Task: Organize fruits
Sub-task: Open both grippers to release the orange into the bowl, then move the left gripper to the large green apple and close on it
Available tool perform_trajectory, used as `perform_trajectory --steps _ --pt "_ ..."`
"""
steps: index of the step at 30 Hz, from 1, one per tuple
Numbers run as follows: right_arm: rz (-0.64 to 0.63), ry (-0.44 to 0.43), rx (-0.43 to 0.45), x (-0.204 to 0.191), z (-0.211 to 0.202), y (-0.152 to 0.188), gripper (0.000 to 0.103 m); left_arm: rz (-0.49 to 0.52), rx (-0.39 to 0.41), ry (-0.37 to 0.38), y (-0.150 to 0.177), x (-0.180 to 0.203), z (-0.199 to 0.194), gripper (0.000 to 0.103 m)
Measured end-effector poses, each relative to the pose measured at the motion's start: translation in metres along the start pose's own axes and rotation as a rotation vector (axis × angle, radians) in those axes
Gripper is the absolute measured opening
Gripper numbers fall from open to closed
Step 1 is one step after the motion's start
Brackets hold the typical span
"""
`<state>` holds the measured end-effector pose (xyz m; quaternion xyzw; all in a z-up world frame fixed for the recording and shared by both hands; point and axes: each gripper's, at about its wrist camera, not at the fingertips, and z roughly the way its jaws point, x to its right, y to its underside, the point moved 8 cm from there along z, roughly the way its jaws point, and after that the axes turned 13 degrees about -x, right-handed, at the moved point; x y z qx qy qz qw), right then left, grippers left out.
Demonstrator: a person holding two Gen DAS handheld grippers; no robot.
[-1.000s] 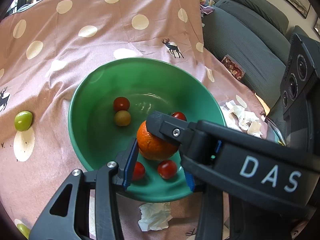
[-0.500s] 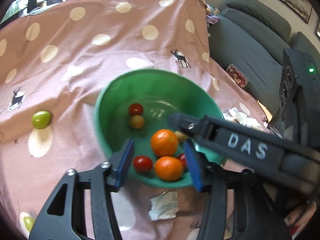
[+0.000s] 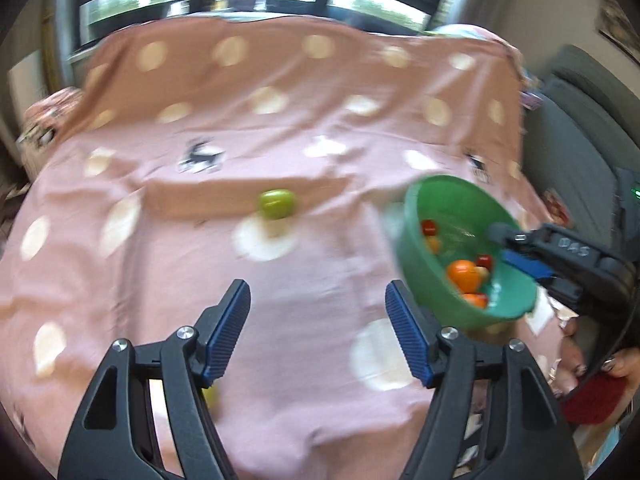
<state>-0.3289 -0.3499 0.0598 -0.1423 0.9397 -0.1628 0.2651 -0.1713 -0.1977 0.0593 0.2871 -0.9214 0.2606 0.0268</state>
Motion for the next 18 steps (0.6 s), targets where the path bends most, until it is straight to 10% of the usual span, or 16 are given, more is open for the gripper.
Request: perform_trajectory --steps 18 --pt "-0.223 0.015 -0.069 -0.079 0.024 0.032 0.048 -0.269 -0.183 -0.012 0.055 -0.096 0.038 0.069"
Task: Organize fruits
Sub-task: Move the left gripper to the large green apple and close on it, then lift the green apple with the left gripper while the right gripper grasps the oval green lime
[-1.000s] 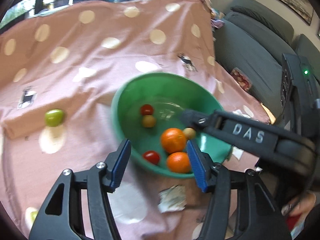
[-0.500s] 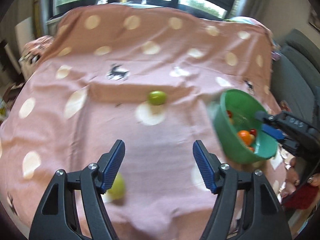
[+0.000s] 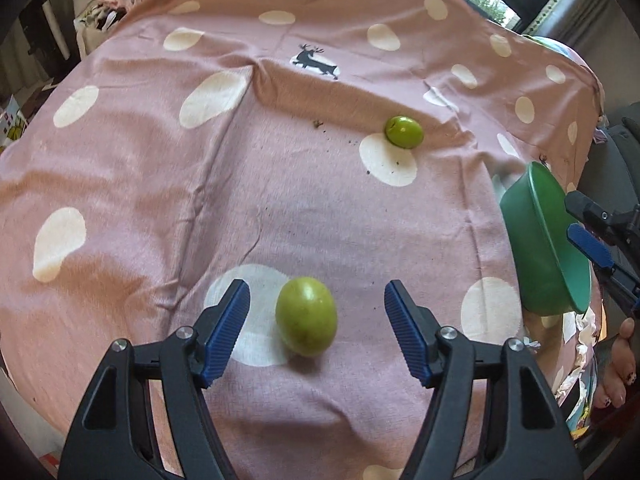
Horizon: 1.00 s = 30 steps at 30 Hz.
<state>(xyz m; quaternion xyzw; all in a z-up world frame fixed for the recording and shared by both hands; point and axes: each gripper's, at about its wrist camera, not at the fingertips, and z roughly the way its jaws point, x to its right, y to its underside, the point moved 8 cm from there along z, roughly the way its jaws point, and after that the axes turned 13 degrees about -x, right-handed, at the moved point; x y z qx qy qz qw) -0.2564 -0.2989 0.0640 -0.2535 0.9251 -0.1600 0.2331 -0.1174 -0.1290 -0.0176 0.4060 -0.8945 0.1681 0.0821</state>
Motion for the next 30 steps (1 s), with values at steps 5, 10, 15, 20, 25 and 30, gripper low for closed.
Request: perform_trajectory --steps 5,10,15,20,25,30 --pt "-0.037 0.007 -0.025 -0.016 0.009 0.004 0.048 -0.038 -0.065 -0.004 0.005 -0.008 0.016 0.069" --pt "-0.056 -0.005 -0.049 -0.025 0.016 0.009 0.048 -0.027 -0.097 -0.008 0.008 -0.004 0.026 0.063" --pt "-0.059 -0.008 -0.067 -0.029 0.022 0.012 0.048 -0.005 -0.093 -0.029 0.009 -0.002 0.027 0.047" --pt "-0.052 -0.012 -0.078 -0.03 0.026 0.013 0.048 -0.002 -0.09 -0.034 0.008 -0.004 0.028 0.036" --pt "-0.057 -0.004 -0.099 -0.034 0.034 0.015 0.048 -0.021 -0.089 -0.011 0.005 -0.005 0.027 0.036" --pt "-0.081 -0.01 -0.125 -0.041 0.043 0.019 0.048 -0.037 -0.062 0.013 0.001 -0.006 0.022 0.036"
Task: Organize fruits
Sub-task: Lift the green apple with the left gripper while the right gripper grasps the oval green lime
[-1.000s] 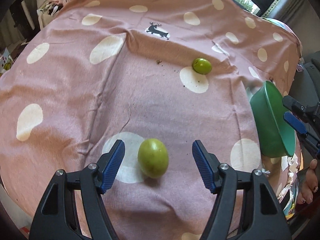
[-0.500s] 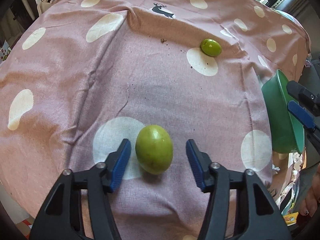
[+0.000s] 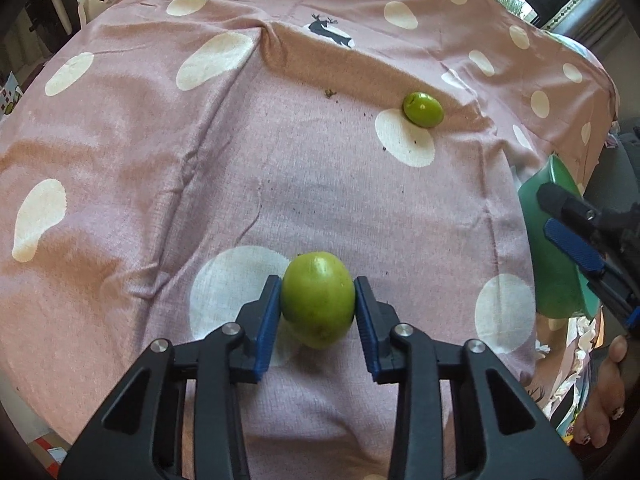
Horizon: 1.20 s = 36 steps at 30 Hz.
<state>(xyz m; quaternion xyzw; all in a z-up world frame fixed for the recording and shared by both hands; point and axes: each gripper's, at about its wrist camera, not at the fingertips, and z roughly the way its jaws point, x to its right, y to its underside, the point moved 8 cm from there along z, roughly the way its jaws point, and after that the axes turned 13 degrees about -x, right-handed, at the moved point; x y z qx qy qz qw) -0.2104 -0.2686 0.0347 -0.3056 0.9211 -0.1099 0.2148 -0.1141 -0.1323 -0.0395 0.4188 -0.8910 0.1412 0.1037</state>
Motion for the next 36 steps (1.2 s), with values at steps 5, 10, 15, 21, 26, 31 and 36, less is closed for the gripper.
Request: perform_trajectory --steps 5,10,15,21,26,31,36 --pt "-0.023 0.007 -0.011 -0.01 0.009 -0.001 0.048 0.005 0.06 0.017 -0.01 -0.001 -0.011 0.036" --pt "-0.06 0.024 -0.035 -0.021 0.022 -0.011 0.048 0.007 0.095 0.025 -0.021 0.0 -0.015 0.036" --pt "-0.073 0.044 -0.07 -0.031 0.045 -0.038 0.048 -0.02 0.109 0.016 -0.032 -0.005 -0.015 0.036" --pt "-0.023 0.081 -0.071 -0.03 0.074 -0.072 0.048 -0.061 0.103 0.003 -0.037 -0.014 -0.012 0.036" --pt "0.003 0.076 -0.077 -0.027 0.095 -0.084 0.049 -0.07 0.105 -0.006 -0.037 -0.016 -0.013 0.036" --pt "0.0 0.118 -0.073 -0.024 0.107 -0.09 0.048 -0.065 0.106 -0.016 -0.036 -0.016 -0.013 0.036" --pt "0.016 0.11 -0.054 -0.019 0.112 -0.095 0.048 -0.065 0.108 -0.023 -0.036 -0.016 -0.013 0.036"
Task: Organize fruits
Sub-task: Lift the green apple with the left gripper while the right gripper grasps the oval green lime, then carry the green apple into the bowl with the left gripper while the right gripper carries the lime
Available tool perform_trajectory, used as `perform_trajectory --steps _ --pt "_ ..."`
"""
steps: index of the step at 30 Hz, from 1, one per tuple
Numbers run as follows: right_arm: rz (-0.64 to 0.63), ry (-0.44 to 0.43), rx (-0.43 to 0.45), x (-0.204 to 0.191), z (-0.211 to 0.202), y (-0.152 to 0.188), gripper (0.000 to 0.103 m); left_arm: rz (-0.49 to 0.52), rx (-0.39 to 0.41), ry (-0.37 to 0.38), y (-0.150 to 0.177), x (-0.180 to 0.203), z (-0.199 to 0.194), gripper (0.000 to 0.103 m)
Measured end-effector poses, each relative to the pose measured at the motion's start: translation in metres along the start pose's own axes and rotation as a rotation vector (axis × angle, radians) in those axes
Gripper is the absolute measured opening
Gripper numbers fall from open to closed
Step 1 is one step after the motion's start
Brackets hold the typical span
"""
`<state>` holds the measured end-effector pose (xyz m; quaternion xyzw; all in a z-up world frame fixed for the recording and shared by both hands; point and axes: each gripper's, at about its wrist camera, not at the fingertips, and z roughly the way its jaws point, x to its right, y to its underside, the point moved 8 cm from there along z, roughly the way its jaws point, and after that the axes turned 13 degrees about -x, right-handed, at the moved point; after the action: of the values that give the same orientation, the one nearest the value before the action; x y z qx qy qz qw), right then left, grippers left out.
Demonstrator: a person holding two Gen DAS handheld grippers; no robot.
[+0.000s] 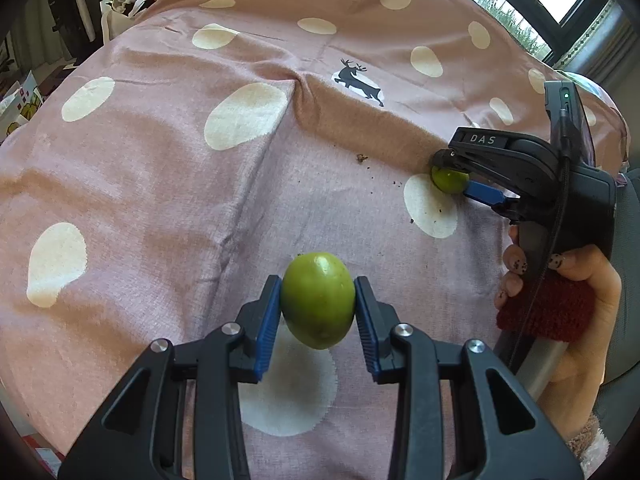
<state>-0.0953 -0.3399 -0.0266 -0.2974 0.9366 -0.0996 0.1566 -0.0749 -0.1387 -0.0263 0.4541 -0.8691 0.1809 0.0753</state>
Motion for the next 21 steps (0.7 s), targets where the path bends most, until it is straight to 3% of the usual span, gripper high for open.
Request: perform_trajectory --steps 12,21 --pt "-0.018 0.004 0.017 0.004 -0.019 0.013 0.048 0.016 0.004 0.001 -0.001 0.002 0.001 0.036" --pt "-0.029 -0.065 -0.024 0.01 -0.046 0.085 0.048 0.028 0.022 0.012 0.002 0.005 -0.003 0.036"
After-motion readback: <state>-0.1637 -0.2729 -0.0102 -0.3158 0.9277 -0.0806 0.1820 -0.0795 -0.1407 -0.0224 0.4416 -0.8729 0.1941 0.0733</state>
